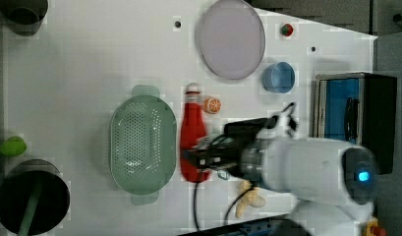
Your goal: Pick Ketchup from the table and place it in strainer.
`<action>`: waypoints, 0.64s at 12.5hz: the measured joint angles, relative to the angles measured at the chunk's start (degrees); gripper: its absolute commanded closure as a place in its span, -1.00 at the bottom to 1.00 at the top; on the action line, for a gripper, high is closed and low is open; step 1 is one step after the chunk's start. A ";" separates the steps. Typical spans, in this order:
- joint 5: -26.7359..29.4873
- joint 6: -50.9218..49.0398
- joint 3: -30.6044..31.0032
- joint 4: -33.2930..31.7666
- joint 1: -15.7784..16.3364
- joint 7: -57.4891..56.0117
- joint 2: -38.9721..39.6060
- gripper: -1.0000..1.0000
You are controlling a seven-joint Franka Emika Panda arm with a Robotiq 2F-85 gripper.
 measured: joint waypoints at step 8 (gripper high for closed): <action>-8.14 17.99 0.59 -0.56 3.74 16.26 21.27 -0.72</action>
